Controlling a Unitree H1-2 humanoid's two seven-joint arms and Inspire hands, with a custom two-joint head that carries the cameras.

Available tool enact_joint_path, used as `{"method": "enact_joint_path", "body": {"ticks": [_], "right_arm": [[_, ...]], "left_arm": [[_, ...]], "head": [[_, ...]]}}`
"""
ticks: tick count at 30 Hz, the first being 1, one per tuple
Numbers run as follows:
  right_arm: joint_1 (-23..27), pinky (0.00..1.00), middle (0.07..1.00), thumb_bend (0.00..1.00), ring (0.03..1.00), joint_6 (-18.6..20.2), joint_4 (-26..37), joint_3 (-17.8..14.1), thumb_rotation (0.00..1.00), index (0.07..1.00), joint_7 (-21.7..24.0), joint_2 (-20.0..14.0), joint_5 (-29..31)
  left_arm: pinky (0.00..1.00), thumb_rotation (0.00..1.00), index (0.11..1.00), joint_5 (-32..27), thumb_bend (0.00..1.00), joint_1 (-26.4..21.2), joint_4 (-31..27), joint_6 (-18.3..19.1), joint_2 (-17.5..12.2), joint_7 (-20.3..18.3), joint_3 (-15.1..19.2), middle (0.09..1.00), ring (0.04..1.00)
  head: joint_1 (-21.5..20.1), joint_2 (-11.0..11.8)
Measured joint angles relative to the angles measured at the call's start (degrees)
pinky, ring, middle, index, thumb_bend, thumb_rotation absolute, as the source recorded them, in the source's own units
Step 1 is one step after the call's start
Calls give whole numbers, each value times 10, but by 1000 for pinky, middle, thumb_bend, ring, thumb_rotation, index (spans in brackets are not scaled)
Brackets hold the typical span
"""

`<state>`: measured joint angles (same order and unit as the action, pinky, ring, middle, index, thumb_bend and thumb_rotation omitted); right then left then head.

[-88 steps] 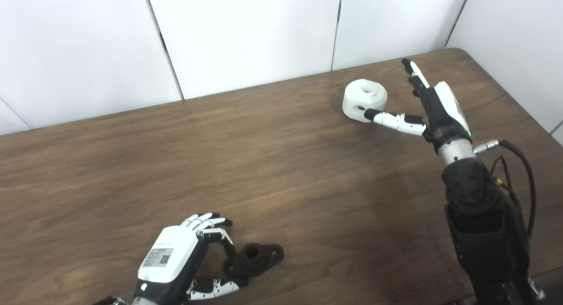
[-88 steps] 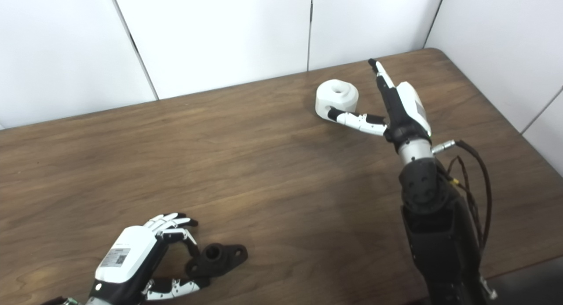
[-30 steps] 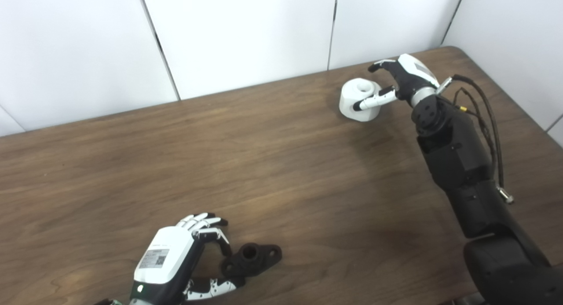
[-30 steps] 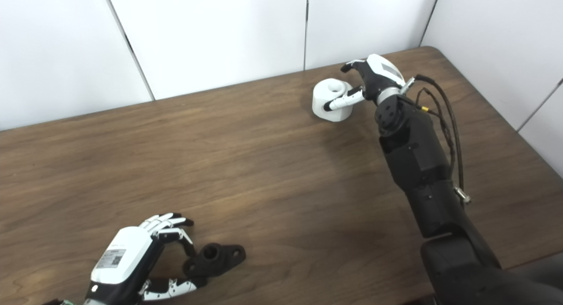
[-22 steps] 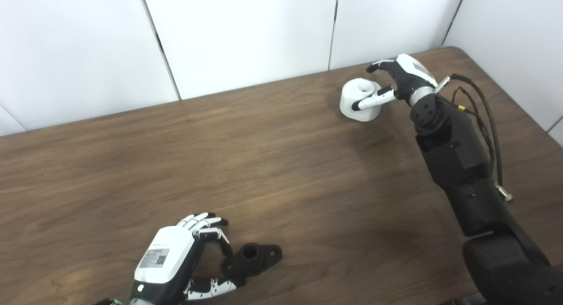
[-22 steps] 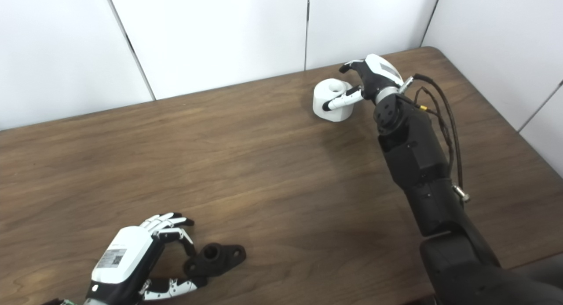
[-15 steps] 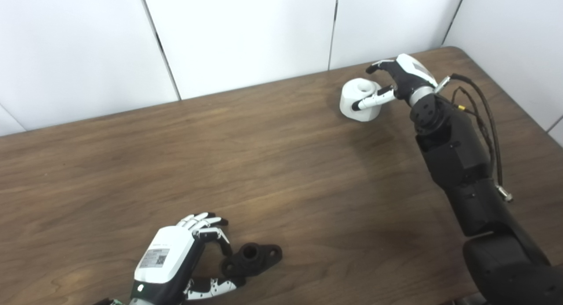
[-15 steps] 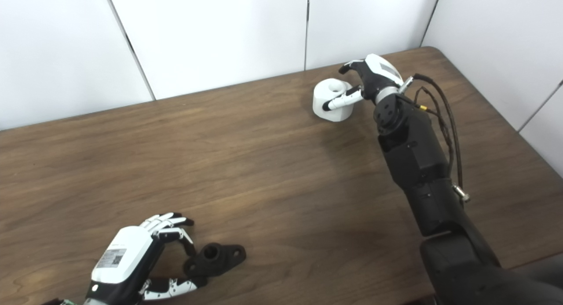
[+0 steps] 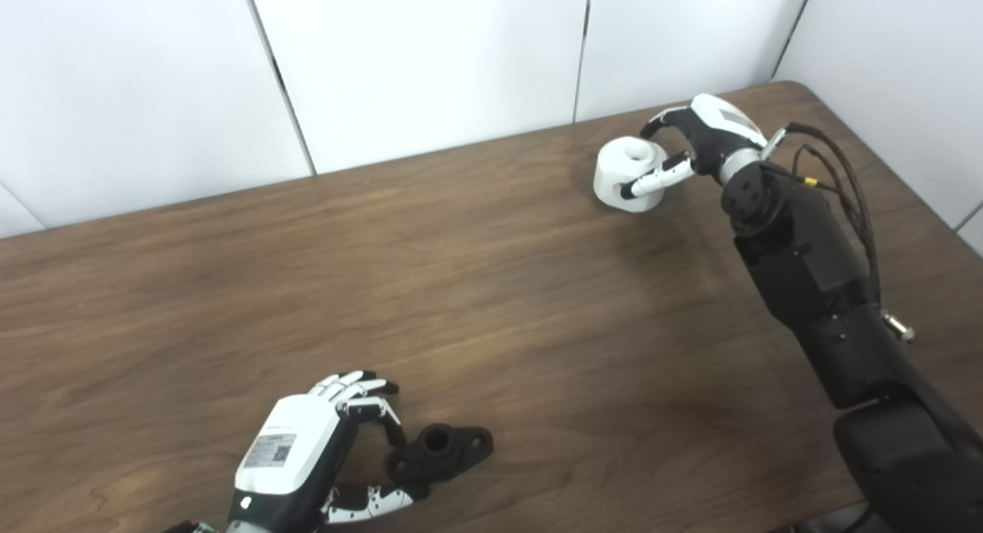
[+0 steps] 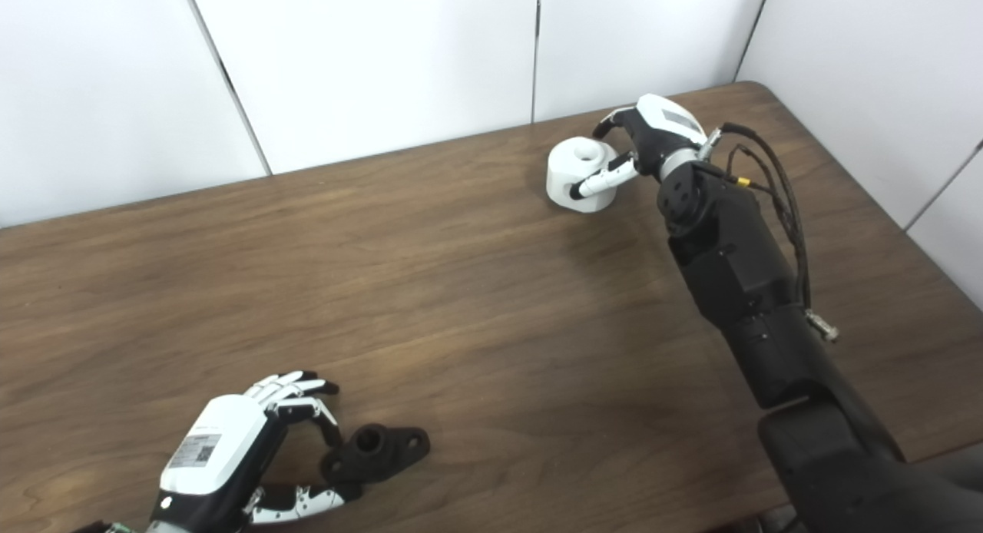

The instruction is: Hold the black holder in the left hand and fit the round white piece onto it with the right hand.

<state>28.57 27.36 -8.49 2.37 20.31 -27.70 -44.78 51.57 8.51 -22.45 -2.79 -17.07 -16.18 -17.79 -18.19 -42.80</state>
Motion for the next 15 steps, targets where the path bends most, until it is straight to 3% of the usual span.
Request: {"method": "enact_joint_path", "body": {"ticks": [15], "right_arm": [[0, 824, 853, 780, 958, 0, 0, 7, 274, 687, -16, -5, 31]], "left_arm": [[879, 57, 490, 1, 514, 0, 0, 0, 2, 0, 0, 806, 877]], "head": [[4, -2]]}}
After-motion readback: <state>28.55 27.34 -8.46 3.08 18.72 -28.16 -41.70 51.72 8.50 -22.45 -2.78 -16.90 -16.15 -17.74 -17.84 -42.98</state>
